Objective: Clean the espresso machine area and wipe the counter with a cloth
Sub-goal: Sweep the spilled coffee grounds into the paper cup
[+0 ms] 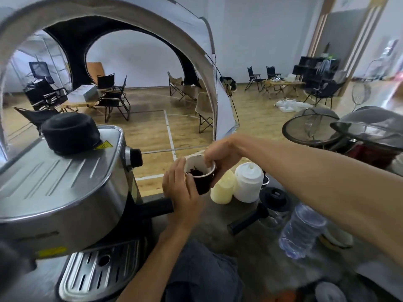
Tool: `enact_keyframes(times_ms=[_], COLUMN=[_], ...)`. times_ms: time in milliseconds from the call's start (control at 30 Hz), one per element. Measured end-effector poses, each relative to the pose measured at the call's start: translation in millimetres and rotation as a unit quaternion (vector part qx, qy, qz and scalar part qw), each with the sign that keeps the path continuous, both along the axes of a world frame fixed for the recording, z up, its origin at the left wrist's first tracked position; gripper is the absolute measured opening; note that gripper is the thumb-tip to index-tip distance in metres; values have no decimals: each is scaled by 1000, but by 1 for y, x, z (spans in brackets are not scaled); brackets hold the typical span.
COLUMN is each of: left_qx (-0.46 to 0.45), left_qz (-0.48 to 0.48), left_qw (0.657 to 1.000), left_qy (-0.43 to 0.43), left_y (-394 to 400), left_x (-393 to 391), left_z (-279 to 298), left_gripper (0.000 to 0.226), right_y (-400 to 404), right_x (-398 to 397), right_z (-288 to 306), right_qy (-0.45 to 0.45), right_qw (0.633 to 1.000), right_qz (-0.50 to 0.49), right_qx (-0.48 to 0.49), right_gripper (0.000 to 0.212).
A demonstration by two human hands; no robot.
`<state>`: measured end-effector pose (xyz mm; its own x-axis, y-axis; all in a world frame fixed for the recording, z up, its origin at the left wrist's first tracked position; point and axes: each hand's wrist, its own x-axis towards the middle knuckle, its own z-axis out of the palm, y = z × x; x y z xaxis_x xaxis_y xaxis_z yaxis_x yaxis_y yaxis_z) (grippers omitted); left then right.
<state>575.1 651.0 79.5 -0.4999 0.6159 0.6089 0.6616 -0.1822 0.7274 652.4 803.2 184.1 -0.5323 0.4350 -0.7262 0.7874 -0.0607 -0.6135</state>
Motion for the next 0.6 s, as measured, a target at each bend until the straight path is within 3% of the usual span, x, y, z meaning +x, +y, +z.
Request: enact_keyframes(times_ms=[67,233,367,600], left_qx=[-15,-99,-160,-338], left_qz=[-49,-91,-87,-118], left_qw=[998,984,970,892], left_qy=[29,116,162,276], left_y=[-12,-33,-59,-119], left_x=[-3,9,16,8], left_z=[-8,-21,-34,-58], left_gripper=[44,61,63,59], right_y=[-9,-38,-53,-59], right_x=[11,42,63,66], right_z=[-5,-29,-54,-77], right_qy=[8,3,-61,-135], right_qw=[1000,999,989,962], right_qz=[-10,-35,-52,-37], right_qx=[-2,22,123,233], right_gripper=[51,21,13,9])
